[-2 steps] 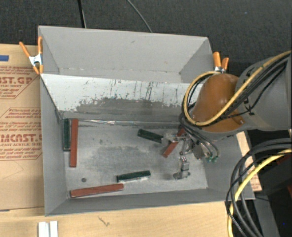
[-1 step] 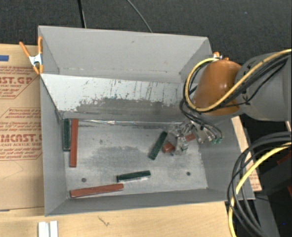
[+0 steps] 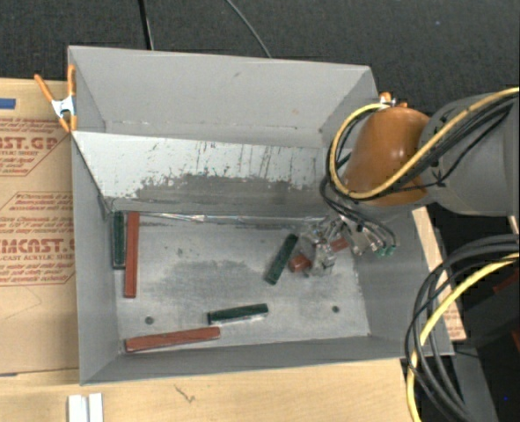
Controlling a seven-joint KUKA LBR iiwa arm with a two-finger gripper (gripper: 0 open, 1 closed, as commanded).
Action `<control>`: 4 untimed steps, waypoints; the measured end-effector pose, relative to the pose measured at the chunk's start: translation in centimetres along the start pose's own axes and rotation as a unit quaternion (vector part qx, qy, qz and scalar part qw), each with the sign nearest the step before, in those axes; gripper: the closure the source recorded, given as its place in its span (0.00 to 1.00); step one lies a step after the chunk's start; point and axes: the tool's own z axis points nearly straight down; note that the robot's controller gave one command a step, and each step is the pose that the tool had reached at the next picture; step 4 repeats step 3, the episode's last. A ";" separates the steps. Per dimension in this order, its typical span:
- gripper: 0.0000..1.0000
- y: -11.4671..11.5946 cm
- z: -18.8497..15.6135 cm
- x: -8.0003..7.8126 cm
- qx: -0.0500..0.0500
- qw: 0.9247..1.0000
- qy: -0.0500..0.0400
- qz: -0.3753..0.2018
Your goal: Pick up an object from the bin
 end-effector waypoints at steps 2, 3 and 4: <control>1.00 -0.5 -11.7 1.9 0.001 1.000 0.001 0.018; 1.00 -2.9 -20.5 4.5 0.001 0.953 0.000 -0.304; 1.00 -2.9 -20.5 4.5 0.001 0.953 0.000 -0.304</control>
Offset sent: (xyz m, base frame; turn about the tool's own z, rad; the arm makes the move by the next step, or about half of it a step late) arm 0.0000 0.0000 0.0000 0.0000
